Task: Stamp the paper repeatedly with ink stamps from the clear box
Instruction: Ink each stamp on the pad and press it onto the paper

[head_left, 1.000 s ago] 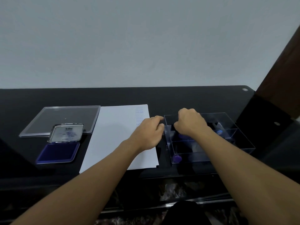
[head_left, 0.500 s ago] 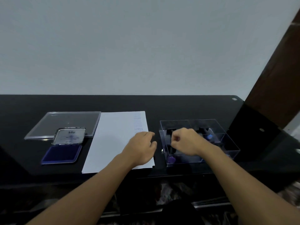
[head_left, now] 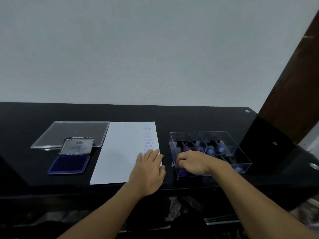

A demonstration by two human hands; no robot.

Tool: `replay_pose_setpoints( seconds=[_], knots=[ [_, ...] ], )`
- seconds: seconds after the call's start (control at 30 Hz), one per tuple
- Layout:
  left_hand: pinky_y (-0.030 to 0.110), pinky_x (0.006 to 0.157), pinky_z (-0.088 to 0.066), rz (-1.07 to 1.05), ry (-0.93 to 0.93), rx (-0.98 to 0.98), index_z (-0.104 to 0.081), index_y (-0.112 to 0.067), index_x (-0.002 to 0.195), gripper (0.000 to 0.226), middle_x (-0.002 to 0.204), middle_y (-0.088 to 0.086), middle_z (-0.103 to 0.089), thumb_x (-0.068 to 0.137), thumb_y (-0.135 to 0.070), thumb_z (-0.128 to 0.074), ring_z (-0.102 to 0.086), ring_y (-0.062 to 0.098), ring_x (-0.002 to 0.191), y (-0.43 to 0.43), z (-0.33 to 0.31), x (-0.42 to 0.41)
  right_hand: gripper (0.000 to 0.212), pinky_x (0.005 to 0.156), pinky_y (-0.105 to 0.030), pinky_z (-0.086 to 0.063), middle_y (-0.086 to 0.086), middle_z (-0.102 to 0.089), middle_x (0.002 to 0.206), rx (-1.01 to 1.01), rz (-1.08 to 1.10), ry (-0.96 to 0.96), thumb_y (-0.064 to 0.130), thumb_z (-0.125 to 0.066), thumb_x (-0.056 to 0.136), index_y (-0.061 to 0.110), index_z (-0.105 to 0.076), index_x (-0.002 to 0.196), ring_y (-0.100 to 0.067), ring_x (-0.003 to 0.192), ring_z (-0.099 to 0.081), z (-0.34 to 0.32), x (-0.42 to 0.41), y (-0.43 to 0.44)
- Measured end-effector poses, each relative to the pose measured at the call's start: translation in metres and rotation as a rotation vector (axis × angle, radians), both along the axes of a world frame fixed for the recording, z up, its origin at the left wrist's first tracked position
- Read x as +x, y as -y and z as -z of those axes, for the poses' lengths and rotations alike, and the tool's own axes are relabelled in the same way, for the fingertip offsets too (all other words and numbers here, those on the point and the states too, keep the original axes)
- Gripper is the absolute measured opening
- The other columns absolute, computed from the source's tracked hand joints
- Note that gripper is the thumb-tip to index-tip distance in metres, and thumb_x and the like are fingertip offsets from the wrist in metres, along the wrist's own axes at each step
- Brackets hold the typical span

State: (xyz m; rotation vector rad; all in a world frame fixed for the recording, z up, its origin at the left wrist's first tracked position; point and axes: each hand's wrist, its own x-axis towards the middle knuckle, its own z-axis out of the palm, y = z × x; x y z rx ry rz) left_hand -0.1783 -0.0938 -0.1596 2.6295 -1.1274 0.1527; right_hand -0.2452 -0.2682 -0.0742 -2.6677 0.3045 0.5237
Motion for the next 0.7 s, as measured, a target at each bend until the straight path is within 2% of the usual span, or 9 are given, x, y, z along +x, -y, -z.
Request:
replay_pose_setpoints(
  seconds=[0.1, 0.2, 0.33, 0.43, 0.57, 0.7],
  knots=[
    [0.043, 0.113, -0.026, 0.005, -0.033, -0.019, -0.053, -0.017, 0.132, 0.058, 0.146, 0.001, -0.047, 0.093, -0.042, -0.017, -0.037, 0.022, 0.137, 0.0, -0.004, -0.002, 0.015, 0.077, -0.032, -0.044, 0.007, -0.062, 0.097, 0.014, 0.081, 0.063, 0.028, -0.047, 0.098, 0.033, -0.053, 0.084, -0.013, 0.089, -0.057, 0.006, -0.004, 0.003],
    [0.038, 0.117, -0.018, 0.005, -0.095, -0.049, -0.044, -0.018, 0.141, 0.047, 0.152, -0.002, -0.038, 0.101, -0.037, -0.026, -0.028, 0.017, 0.141, -0.001, -0.01, -0.001, 0.006, 0.075, -0.035, -0.051, 0.003, -0.066, 0.092, 0.036, 0.156, 0.192, 0.029, -0.055, 0.094, 0.026, -0.054, 0.089, -0.017, 0.085, -0.062, 0.006, -0.011, 0.003],
    [0.033, 0.119, -0.015, 0.0, -0.13, -0.098, -0.038, -0.021, 0.146, 0.045, 0.156, -0.004, -0.033, 0.104, -0.036, -0.031, -0.025, 0.014, 0.144, -0.01, -0.022, 0.004, 0.01, 0.069, -0.037, -0.047, 0.0, -0.062, 0.084, 0.035, 0.194, 0.31, 0.023, -0.049, 0.097, 0.024, -0.047, 0.087, -0.017, 0.073, -0.055, -0.005, -0.018, 0.004],
    [0.034, 0.122, -0.017, -0.021, -0.133, -0.128, -0.037, -0.021, 0.147, 0.046, 0.155, -0.005, -0.034, 0.104, -0.037, -0.033, -0.026, 0.014, 0.144, -0.027, -0.032, 0.012, 0.012, 0.061, -0.035, -0.041, -0.004, -0.06, 0.083, 0.001, 0.238, 0.372, 0.024, -0.052, 0.097, 0.02, -0.041, 0.095, -0.018, 0.069, -0.052, -0.018, -0.018, 0.004],
    [0.039, 0.121, -0.021, -0.068, -0.14, -0.195, -0.038, -0.018, 0.146, 0.046, 0.153, -0.003, -0.037, 0.103, -0.035, -0.037, -0.028, 0.015, 0.143, -0.061, -0.047, 0.022, 0.015, 0.051, -0.032, -0.043, -0.007, -0.06, 0.083, -0.013, 0.279, 0.478, 0.025, -0.057, 0.096, 0.017, -0.045, 0.092, -0.02, 0.063, -0.053, -0.037, -0.011, -0.008],
    [0.034, 0.118, -0.023, -0.118, -0.069, -0.252, -0.044, -0.015, 0.143, 0.043, 0.148, -0.001, -0.044, 0.102, -0.03, -0.041, -0.032, 0.016, 0.14, -0.103, -0.061, 0.029, 0.011, 0.056, -0.03, -0.045, -0.003, -0.06, 0.084, -0.013, 0.225, 0.56, 0.02, -0.062, 0.091, 0.017, -0.052, 0.087, -0.019, 0.069, -0.054, -0.052, 0.003, -0.035]
  ],
)
